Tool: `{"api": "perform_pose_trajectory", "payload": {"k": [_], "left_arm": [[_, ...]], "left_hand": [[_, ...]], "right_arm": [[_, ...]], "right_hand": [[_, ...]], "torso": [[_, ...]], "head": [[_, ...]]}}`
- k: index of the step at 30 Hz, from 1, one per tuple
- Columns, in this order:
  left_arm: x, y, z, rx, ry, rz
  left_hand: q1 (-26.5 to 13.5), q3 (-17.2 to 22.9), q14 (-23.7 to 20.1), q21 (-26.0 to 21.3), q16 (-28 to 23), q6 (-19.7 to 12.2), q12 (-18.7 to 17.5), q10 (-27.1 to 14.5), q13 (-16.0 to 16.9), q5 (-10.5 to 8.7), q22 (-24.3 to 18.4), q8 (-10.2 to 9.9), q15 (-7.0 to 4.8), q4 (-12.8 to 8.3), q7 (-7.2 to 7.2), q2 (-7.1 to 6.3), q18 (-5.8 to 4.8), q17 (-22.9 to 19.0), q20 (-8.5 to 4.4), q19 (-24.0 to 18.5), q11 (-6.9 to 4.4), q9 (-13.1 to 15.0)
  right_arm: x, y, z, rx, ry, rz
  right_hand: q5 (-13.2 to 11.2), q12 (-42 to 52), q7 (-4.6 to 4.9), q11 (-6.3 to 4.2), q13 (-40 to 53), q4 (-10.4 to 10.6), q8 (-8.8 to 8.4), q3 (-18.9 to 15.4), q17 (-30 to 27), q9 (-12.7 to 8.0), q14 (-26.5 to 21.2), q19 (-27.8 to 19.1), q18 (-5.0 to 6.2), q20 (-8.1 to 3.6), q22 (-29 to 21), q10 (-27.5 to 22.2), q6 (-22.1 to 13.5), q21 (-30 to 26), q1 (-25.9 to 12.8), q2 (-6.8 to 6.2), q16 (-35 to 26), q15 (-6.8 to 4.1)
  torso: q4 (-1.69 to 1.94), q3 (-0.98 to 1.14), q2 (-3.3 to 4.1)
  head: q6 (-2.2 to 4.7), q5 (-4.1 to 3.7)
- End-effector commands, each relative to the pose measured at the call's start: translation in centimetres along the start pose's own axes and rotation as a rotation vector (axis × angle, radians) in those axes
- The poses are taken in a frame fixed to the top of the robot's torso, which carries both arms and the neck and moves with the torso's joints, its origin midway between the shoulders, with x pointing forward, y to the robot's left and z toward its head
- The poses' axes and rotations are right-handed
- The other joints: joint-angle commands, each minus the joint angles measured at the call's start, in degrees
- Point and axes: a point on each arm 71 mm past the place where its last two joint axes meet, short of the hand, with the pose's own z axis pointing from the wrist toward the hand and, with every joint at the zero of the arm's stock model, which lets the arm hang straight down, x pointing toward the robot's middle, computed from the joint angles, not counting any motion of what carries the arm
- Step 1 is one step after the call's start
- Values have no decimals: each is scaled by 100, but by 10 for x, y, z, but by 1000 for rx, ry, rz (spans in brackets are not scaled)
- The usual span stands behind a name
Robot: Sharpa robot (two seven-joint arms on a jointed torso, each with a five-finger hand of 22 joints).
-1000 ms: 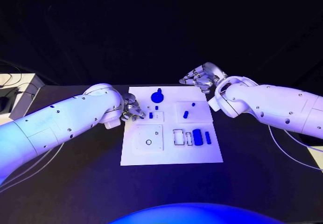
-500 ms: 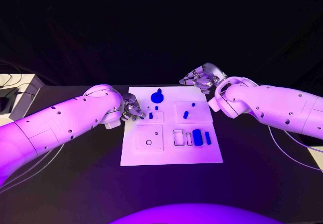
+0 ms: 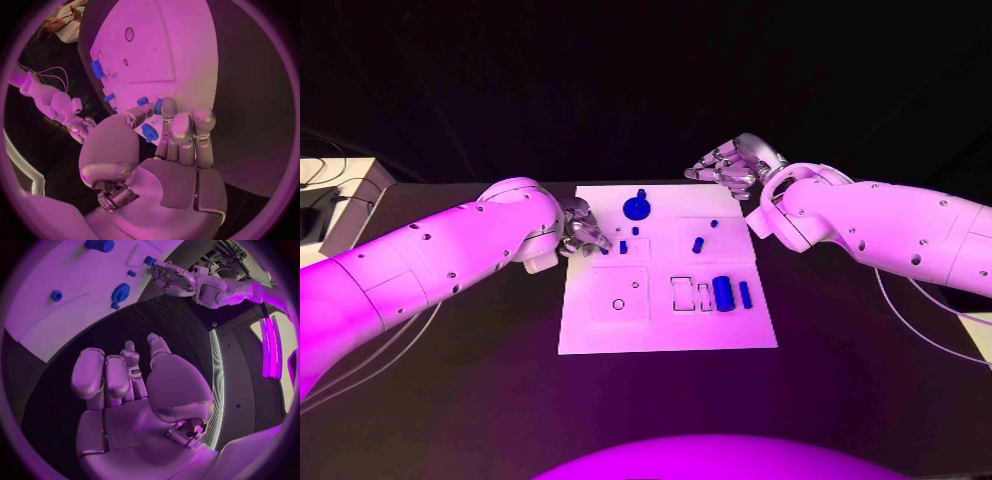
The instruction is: Assemble the parts on the task board
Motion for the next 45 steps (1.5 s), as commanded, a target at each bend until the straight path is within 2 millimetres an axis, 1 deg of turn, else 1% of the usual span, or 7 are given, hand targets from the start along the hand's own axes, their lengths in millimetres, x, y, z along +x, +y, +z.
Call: {"api": "perform_pose_trajectory", "payload": {"k": [1,2,4,5,18,34,45], "left_arm": [[7,7,4,-26,26,-2],[7,7,4,-26,26,-3],[7,7,4,-26,27,-6],[7,7,4,-26,27,-8],[5,10,4,-37,11,-21],[3,16,1,-66,0,-46],[2,20,-2,-71,-7,-69]], "left_hand": [[261,-276,-46,-38,-28,53,24,-60,-3,-4,-21,-58,18,135,11,94,-16,-33,22,-32,17,-34],[230,-361,-53,-49,-38,67,27,-63,-4,-12,-30,-65,22,172,18,41,-12,-49,25,-38,24,-41],[269,-535,-53,-50,-38,99,34,-68,-8,-12,-30,-90,21,232,17,16,-7,-57,33,-34,23,-59],[338,-727,-58,-64,-39,124,39,-74,-20,-8,-40,-125,26,328,24,-4,1,-74,41,-35,28,-76],[491,-1529,-78,-93,-39,137,67,-95,-55,-7,-58,-122,42,666,49,-69,14,-138,56,-40,48,-31],[418,-1691,-57,-66,-15,128,93,-78,-70,-1,-41,-84,41,926,50,-138,20,-148,53,-2,49,15],[172,-1832,-34,-39,-1,131,105,-51,-89,-6,-26,-28,45,1258,56,-249,23,-146,59,31,52,56]], "right_arm": [[0,1,0,-10,8,-5],[0,1,0,-10,8,-5],[0,0,0,-10,8,-5],[0,0,0,-10,8,-5],[-1,0,0,-9,5,-6],[-2,-2,-1,-5,4,-7],[-2,-3,-1,-5,4,-7]], "right_hand": [[42,-12,4,-7,3,-17,-22,-7,4,-6,-7,237,23,-34,811,13,28,-21,8,46,-39,-24],[43,-14,4,-7,2,-16,-23,-7,2,-6,-8,236,24,-34,810,11,26,-24,7,47,-40,-24],[43,-14,4,-7,2,-16,-23,-7,2,-6,-8,236,24,-34,810,11,26,-24,7,47,-40,-24],[43,-14,4,-7,2,-16,-23,-7,2,-6,-8,236,24,-34,810,11,26,-24,7,47,-40,-24],[47,-10,5,-7,5,-19,-23,-7,4,-7,-6,236,24,-34,809,14,25,-28,14,43,-39,-24],[37,-8,4,-9,7,-88,-19,20,8,-6,-6,238,21,-35,813,14,32,-14,103,42,-36,-26],[39,-12,6,-6,5,-100,-23,-1,4,-10,-8,236,23,-34,810,10,31,-27,80,28,-39,-23]], "torso": [[0,-1,2],[-3,-3,1],[-4,-4,0],[-3,-4,1],[-3,-4,2],[-1,-6,2],[2,-8,2]], "head": [[6,-2],[7,-1],[7,1],[8,0],[19,-3],[18,-23],[2,-23]]}}
